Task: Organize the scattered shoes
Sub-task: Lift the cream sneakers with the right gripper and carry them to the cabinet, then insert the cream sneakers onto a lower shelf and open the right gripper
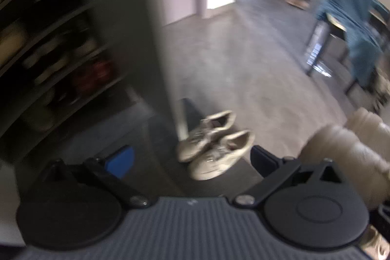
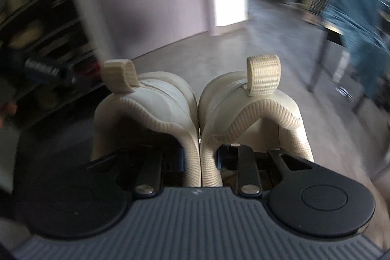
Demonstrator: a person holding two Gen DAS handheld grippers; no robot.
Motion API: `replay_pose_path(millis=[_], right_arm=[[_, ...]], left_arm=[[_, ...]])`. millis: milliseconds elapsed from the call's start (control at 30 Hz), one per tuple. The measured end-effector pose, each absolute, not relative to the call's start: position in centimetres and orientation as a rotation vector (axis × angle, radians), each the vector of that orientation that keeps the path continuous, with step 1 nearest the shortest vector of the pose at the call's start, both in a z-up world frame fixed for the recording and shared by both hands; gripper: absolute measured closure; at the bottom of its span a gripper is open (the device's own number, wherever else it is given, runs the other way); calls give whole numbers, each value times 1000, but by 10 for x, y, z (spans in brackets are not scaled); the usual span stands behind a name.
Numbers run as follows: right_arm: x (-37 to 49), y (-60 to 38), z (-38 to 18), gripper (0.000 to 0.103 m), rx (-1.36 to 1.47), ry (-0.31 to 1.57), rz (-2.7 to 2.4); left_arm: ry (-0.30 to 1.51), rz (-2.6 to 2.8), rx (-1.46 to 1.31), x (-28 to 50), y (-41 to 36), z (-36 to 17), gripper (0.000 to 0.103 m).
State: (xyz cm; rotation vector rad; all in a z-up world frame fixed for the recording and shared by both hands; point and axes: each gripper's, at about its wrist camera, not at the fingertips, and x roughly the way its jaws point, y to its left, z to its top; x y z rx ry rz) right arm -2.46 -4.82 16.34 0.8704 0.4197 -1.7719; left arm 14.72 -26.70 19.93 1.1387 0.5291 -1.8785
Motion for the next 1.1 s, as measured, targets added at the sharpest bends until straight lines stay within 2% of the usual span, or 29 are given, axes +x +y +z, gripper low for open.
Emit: replay_pose_path(millis=[400, 633, 833, 1100], right_arm=[[134, -193, 198, 76, 751, 582, -1438], [250, -303, 208, 76, 796, 564, -1388], [350, -396, 198, 76, 703, 508, -1284], [461, -524, 175, 76, 634, 457, -1096]], left_arm=[[522, -1732, 962, 383, -337, 226, 0], [489, -1628, 950, 528, -366, 247, 0], [522, -1498, 948, 596, -386, 227, 0], [596, -1339, 932, 620, -418, 204, 0]])
